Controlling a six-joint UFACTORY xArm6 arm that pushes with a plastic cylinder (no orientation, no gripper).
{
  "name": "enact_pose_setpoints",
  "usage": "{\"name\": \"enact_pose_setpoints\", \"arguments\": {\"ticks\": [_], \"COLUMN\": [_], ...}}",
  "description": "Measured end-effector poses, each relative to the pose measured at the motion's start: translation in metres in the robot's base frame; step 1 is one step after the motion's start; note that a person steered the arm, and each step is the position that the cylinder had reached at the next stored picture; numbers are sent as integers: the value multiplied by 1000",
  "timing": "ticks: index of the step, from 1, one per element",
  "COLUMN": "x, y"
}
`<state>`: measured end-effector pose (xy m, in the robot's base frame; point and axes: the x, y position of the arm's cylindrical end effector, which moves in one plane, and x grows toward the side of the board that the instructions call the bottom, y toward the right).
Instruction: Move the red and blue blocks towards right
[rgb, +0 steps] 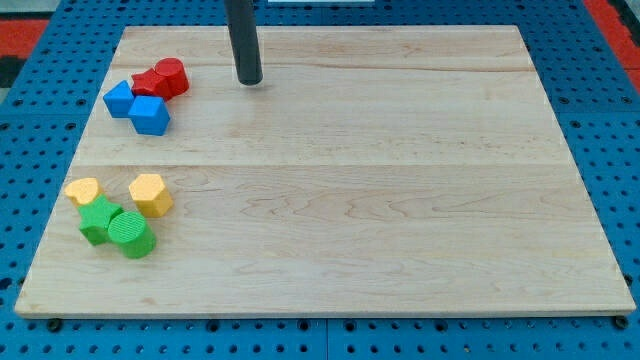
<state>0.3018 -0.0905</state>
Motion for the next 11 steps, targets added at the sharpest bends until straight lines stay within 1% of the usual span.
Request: {"name": "enact_pose_setpoints", "arguments": {"ticks": [2, 3, 4, 5, 6, 7, 9, 10, 11], "x": [91, 108, 138, 116, 108, 82, 29, -3, -20], "y": [0, -56, -130, -201, -214, -210, -144, -140, -113]}}
